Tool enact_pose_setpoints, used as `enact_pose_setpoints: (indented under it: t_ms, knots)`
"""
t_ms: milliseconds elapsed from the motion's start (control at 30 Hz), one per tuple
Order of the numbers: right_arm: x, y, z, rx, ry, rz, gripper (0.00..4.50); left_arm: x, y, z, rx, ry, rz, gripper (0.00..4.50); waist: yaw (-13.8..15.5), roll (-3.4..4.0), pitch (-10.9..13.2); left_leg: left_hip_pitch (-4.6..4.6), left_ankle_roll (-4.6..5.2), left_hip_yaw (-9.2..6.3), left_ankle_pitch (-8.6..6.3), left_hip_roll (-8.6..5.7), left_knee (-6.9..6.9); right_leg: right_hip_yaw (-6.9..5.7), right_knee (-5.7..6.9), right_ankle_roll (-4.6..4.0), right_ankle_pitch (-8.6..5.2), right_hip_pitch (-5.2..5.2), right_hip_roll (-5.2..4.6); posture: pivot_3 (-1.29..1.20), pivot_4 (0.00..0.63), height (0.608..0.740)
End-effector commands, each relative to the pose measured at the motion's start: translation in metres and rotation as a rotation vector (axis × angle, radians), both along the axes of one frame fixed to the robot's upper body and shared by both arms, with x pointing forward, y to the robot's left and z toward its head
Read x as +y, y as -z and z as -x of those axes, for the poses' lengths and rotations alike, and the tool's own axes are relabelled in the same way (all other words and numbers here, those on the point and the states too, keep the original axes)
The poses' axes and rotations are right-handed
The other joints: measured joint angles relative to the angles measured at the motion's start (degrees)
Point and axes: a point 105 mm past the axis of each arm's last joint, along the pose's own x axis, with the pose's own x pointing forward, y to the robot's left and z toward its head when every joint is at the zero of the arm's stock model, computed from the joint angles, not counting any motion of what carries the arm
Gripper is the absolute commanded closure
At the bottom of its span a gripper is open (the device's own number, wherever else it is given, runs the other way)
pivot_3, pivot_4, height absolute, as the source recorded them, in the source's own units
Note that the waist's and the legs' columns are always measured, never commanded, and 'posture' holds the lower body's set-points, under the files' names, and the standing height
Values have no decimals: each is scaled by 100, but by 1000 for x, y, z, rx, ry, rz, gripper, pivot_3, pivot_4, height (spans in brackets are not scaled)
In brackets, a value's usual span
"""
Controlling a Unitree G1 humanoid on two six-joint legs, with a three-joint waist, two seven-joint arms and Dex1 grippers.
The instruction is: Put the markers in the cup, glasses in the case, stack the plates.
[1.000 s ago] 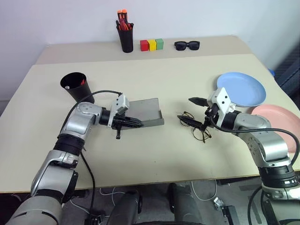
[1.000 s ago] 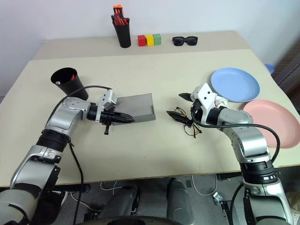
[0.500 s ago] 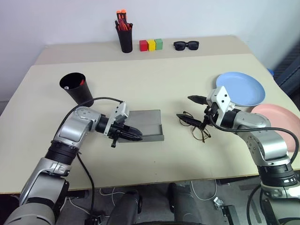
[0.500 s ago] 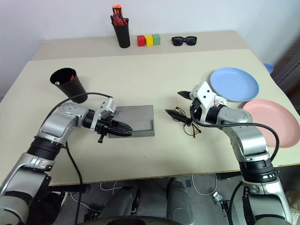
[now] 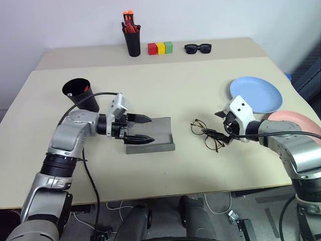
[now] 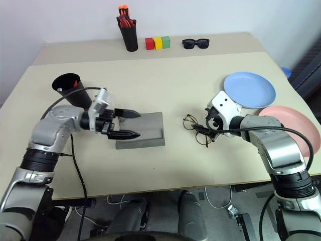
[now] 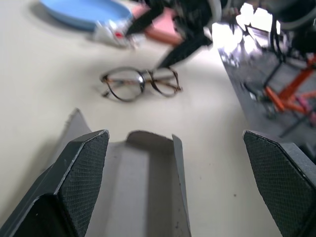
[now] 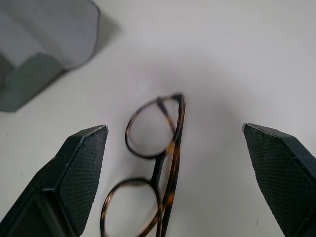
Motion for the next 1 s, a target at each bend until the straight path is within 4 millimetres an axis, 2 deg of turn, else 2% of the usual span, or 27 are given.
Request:
enact_pose_setpoints:
  t_ms: [33, 67, 167, 333, 500, 567, 633, 833, 900, 1000]
  knots:
    - [4, -4, -2, 1, 15, -5, 0, 8, -10, 3, -30, -26, 16, 48, 1, 0, 0, 0, 0, 0, 0, 0, 0, 0, 0, 0, 0, 0, 0, 0, 150, 740]
    - [3, 0, -3, 13, 26, 5, 0, 10, -11, 4, -28, -34, 19, 48, 2, 0, 0, 0, 0, 0, 0, 0, 0, 0, 0, 0, 0, 0, 0, 0, 150, 740]
    - [-1, 10, -6, 39, 47, 31, 846, 11, -16, 8, -21, -52, 46, 0, 5, -1, 0, -1, 0, 0, 0, 0, 0, 0, -1, 0, 0, 0, 0, 0, 150, 740]
    - [-6, 17, -7, 57, 54, 77, 3187, 13, -16, 13, -20, -68, 45, 0, 2, -1, 0, 0, 0, 1, 0, -1, 0, 0, -1, 0, 0, 0, -1, 0, 150, 740]
    - [-7, 12, -11, 59, 53, 66, 3187, 19, -13, 14, -18, -90, 38, 0, -2, 0, 0, 1, 0, 1, 0, 0, 0, 0, 0, 0, 0, 0, 0, 0, 150, 740]
    - [-6, 12, -11, 61, 51, 62, 3688, 19, -13, 14, -18, -96, 39, 0, -1, -1, 0, 0, 0, 1, 0, 0, 0, 0, -1, 0, 0, 0, 0, 0, 150, 740]
    - [-6, 11, -12, 61, 47, 59, 4469, 20, -13, 14, -13, -99, 43, 0, -1, -1, 0, -1, 0, 2, 0, 0, 0, 0, -2, 0, 0, 0, 0, 0, 150, 740]
    - [0, 7, -15, 44, 32, 44, 4469, 28, -14, 16, 5, -115, 57, 0, -13, -1, 0, 0, 0, 1, 0, 0, 0, 0, -2, 0, 0, 1, 0, 0, 150, 740]
    - [6, -1, -18, 6, 14, 38, 4469, 33, -18, 18, 8, -134, 73, 0, -16, -1, 0, 0, 0, 1, 0, 1, 0, 0, -1, 0, 0, 0, 0, 0, 150, 740]
    - [24, -24, -24, -69, -27, -10, 4469, 43, -26, 21, 25, -167, 95, 0, -32, 1, 1, 0, 0, 2, 0, 2, -1, 0, -2, 0, 0, -1, 1, 0, 150, 740]
